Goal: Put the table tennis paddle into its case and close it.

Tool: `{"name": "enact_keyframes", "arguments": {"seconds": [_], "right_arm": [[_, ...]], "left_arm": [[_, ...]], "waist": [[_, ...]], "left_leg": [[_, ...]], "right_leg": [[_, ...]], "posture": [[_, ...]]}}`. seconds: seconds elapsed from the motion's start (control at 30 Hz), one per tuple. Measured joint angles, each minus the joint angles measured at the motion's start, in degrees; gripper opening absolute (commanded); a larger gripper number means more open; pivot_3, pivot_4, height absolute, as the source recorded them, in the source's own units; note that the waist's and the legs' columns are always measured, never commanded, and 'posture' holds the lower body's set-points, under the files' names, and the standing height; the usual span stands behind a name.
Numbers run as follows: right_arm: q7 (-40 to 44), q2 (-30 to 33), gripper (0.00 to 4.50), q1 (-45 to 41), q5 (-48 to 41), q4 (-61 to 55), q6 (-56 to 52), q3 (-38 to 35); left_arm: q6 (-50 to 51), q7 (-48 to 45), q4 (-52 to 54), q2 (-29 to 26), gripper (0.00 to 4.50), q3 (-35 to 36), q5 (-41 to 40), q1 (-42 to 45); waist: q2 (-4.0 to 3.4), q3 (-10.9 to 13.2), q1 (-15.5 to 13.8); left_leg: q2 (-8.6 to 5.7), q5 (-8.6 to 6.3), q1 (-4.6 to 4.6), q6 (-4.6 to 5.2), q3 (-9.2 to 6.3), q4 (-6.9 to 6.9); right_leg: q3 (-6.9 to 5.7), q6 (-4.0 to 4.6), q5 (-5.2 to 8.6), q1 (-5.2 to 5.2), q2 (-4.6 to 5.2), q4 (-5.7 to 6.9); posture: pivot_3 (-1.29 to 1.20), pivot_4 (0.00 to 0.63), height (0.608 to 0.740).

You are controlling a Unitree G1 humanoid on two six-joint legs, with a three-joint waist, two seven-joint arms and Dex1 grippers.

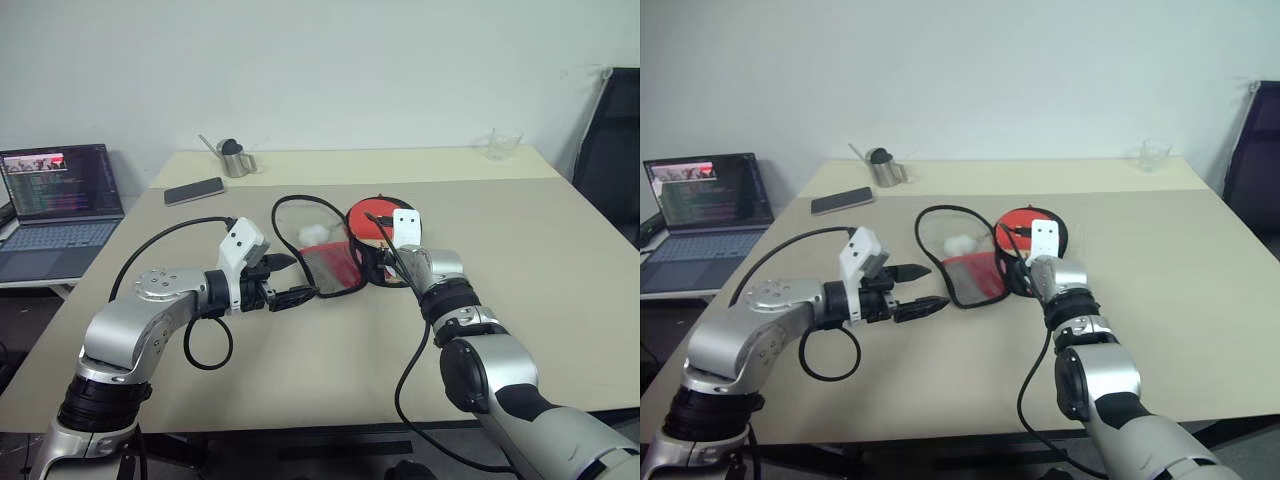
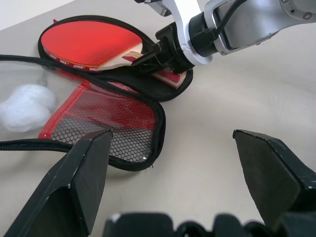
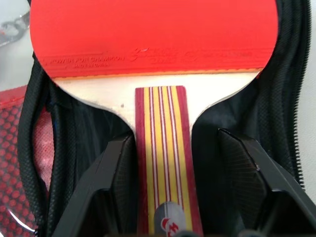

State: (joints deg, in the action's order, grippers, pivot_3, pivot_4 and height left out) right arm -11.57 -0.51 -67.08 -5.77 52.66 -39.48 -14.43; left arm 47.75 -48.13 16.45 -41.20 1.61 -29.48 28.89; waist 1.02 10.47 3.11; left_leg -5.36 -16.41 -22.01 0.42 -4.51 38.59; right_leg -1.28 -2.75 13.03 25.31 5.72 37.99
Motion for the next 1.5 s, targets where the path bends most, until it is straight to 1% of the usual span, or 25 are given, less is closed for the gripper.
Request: {"name": "enact_keyframes", "arguments": {"seconds": [0.13,0.23,0.27,0.33,0.4,0.43,0.5,0.57,0.67,0.8,0.9,1.03,1.13,1.2,1.3,1.4,1.43,1.47,1.5], "right_arm": [[0.2,0.0,4.46,0.1,-0.1,-0.2,0.3,0.1],[0.5,0.3,4.46,0.9,-0.1,-3.4,-1.7,0.6],[0.8,0.6,4.46,1.6,-0.3,-6.9,-4.4,0.8],[2.1,2.4,4.46,2.3,-2.5,-17.7,-13.1,0.5],[3.5,5.8,4.46,2.0,-4.8,-31.5,-22.4,-0.2],[4.5,7.5,4.46,1.7,-5.7,-35.8,-25.5,-0.4],[10.1,12.5,4.46,2.6,-9.6,-45.4,-30.8,0.2],[16.3,15.8,4.46,4.8,-13.5,-51.8,-33.2,1.1],[20.7,16.7,4.46,8.7,-15.7,-53.6,-34.7,3.0],[22.5,16.3,4.46,10.9,-15.9,-54.1,-35.3,5.6],[23.3,16.5,4.46,11.5,-15.9,-56.5,-35.8,6.6],[25.4,16.7,4.46,13.2,-17.8,-59.5,-37.8,7.2],[30.8,18.4,4.5,15.5,-22.6,-64.2,-40.8,9.2],[34.0,19.2,4.5,16.7,-25.2,-66.8,-41.9,10.8],[36.5,20.3,4.5,17.3,-27.1,-68.1,-42.1,11.9],[37.0,20.7,4.5,17.6,-27.3,-68.2,-42.1,12.4],[37.0,20.7,4.5,17.7,-27.3,-68.2,-42.1,12.4],[37.0,20.5,4.5,17.8,-27.5,-68.2,-42.1,12.5],[37.1,20.5,4.5,17.8,-27.6,-68.2,-42.1,12.5]], "left_arm": [[0.1,0.1,-0.4,-0.3,4.28,0.0,0.1,0.0],[0.0,1.2,-1.4,-0.2,4.28,0.1,0.5,0.1],[0.0,1.8,-2.0,-0.2,4.28,0.4,0.7,0.2],[0.0,2.8,-4.0,-1.5,4.28,0.6,2.1,-0.2],[-0.8,3.3,-6.4,-3.2,4.28,1.3,3.6,-1.7],[-1.3,3.4,-7.5,-3.2,4.28,1.5,3.9,-2.1],[-3.4,3.6,-11.1,-2.3,4.28,1.6,4.7,-1.9],[-5.8,4.0,-16.6,-1.3,4.28,0.9,6.9,-1.1],[-9.1,5.3,-23.9,1.4,4.28,-1.2,10.4,2.0],[-13.9,6.6,-34.2,7.2,4.28,-4.2,14.5,7.8],[-15.4,7.2,-38.8,10.4,4.28,-4.7,15.5,10.6],[-16.0,8.4,-42.4,11.8,4.28,-4.7,16.8,12.5],[-16.9,9.0,-44.7,12.9,3.67,-4.7,17.4,12.8],[-17.4,9.5,-46.2,13.9,2.96,-4.6,17.7,13.4],[-18.6,10.3,-48.0,15.2,1.91,-4.6,18.3,15.2],[-19.8,11.7,-49.5,16.8,0.85,-4.6,19.3,17.2],[-19.8,12.4,-49.9,17.5,0.41,-4.6,19.5,18.0],[-19.9,12.9,-49.9,18.3,0.1,-4.6,19.6,18.5],[-19.9,13.5,-49.9,18.9,0.04,-4.6,19.6,18.9]], "waist": [[0.0,0.0,0.1],[0.0,0.0,0.1],[0.0,0.0,0.0],[-0.01,0.0,-0.1],[-0.02,0.0,-0.3],[-0.01,0.0,-0.4],[0.0,0.0,-0.8],[0.06,0.0,-1.1],[0.09,-0.1,-1.2],[0.1,0.0,-1.4],[0.11,-0.1,-1.3],[0.11,-0.1,-1.1],[0.11,-0.1,-1.3],[0.12,-0.1,-1.4],[0.13,0.0,-1.5],[0.14,-0.1,-1.5],[0.15,-0.1,-1.5],[0.15,-0.1,-1.5],[0.15,-0.1,-1.5]], "left_leg": [[0.0,0.0,0.01,0.0,0.01,0.0],[0.0,0.0,0.01,0.0,0.01,0.0],[0.0,0.0,-0.02,0.0,0.0,0.01],[0.01,0.0,-0.1,0.0,0.0,0.01],[0.01,-0.02,-0.09,-0.01,-0.03,-0.04],[0.01,-0.03,-0.09,-0.01,-0.03,-0.05],[0.01,-0.04,-0.07,0.0,-0.04,-0.06],[0.02,-0.06,0.08,0.04,0.01,-0.08],[0.05,-0.06,0.17,0.07,0.1,-0.05],[0.05,-0.04,0.01,0.03,0.09,0.16],[0.06,-0.05,-0.02,0.03,0.1,0.17],[0.08,-0.05,-0.03,0.03,0.16,0.14],[0.07,-0.06,-0.04,0.03,0.14,0.15],[0.06,-0.06,-0.04,0.04,0.12,0.19],[0.04,-0.06,-0.04,0.04,0.11,0.22],[0.04,-0.06,-0.04,0.04,0.1,0.23],[0.04,-0.06,-0.04,0.04,0.11,0.23],[0.04,-0.06,-0.04,0.04,0.12,0.23],[0.04,-0.06,-0.04,0.03,0.12,0.23]], "right_leg": [[0.01,0.0,0.0,0.0,-0.01,0.01],[0.01,0.0,0.0,0.0,-0.01,0.01],[0.01,0.0,0.0,0.02,-0.01,0.01],[0.02,0.0,0.0,0.1,-0.01,0.02],[0.01,0.0,0.0,0.12,-0.02,-0.02],[0.0,0.0,0.0,0.11,-0.03,-0.05],[-0.03,0.0,0.0,0.06,-0.06,-0.1],[-0.04,-0.01,0.0,-0.06,-0.2,-0.1],[0.04,-0.01,-0.07,-0.09,-0.21,0.0],[0.06,-0.01,-0.16,-0.01,-0.2,0.02],[0.09,-0.02,-0.16,0.01,-0.15,-0.03],[0.16,-0.02,-0.16,0.08,-0.15,-0.01],[0.13,-0.02,-0.16,0.06,-0.15,-0.02],[0.1,-0.04,-0.17,0.03,-0.15,-0.03],[0.09,-0.08,-0.19,0.01,-0.15,-0.02],[0.09,-0.08,-0.19,0.0,-0.14,-0.02],[0.09,-0.08,-0.19,0.01,-0.13,-0.02],[0.1,-0.08,-0.2,0.01,-0.12,-0.02],[0.11,-0.08,-0.19,0.01,-0.11,-0.03]], "posture": [[0.0,0.15,0.74],[0.0,0.15,0.74],[0.0,0.15,0.74],[0.0,0.15,0.74],[0.0,0.15,0.74],[0.0,0.15,0.74],[0.0,0.15,0.74],[0.0,0.15,0.74],[0.0,0.15,0.74],[0.0,0.15,0.74],[0.0,0.15,0.74],[0.0,0.15,0.74],[0.0,0.15,0.74],[0.0,0.15,0.74],[0.0,0.15,0.74],[0.0,0.15,0.74],[0.0,0.15,0.74],[0.0,0.15,0.74],[0.0,0.15,0.74]]}}
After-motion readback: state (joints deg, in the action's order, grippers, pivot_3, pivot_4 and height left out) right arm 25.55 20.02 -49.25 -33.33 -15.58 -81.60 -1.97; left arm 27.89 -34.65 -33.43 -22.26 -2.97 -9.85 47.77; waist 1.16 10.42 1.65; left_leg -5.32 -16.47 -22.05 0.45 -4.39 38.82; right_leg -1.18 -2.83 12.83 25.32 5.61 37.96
